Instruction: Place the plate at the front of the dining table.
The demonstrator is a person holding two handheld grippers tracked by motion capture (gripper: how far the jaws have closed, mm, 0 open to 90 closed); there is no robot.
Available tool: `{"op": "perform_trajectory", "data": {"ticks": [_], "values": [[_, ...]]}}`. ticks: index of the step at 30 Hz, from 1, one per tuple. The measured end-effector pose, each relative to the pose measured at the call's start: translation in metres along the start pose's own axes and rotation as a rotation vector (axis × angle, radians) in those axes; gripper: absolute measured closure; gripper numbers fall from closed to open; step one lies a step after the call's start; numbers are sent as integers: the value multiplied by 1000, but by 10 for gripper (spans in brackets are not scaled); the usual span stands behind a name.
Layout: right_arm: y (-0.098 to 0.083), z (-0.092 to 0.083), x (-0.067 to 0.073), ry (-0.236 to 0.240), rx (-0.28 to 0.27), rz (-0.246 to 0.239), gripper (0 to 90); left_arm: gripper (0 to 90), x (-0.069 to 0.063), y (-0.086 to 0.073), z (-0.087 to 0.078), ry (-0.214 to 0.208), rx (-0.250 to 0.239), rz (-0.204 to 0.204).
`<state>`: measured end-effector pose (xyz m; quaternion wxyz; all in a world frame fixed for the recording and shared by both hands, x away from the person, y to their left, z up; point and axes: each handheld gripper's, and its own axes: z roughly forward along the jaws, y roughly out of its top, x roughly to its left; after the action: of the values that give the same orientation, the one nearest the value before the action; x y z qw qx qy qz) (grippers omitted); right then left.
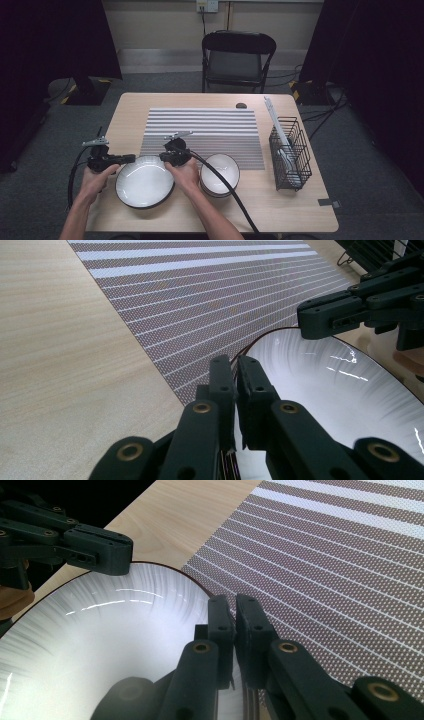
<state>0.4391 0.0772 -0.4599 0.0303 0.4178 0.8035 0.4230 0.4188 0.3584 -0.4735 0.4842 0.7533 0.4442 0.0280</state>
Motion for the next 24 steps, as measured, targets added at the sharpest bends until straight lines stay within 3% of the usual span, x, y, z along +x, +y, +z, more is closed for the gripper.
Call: {"op": "perform_trajectory", "data": {"ticks": [5, 10, 24], "values": [[0, 1, -1, 2, -1, -2, 865, 830, -1, 0, 1, -6, -2, -5], [0, 0, -1, 4, 2, 6, 865, 859, -2, 0, 0, 12, 2, 7], [1, 1, -1, -1, -13, -1, 863, 866, -2, 1, 0, 15, -1, 17]]}}
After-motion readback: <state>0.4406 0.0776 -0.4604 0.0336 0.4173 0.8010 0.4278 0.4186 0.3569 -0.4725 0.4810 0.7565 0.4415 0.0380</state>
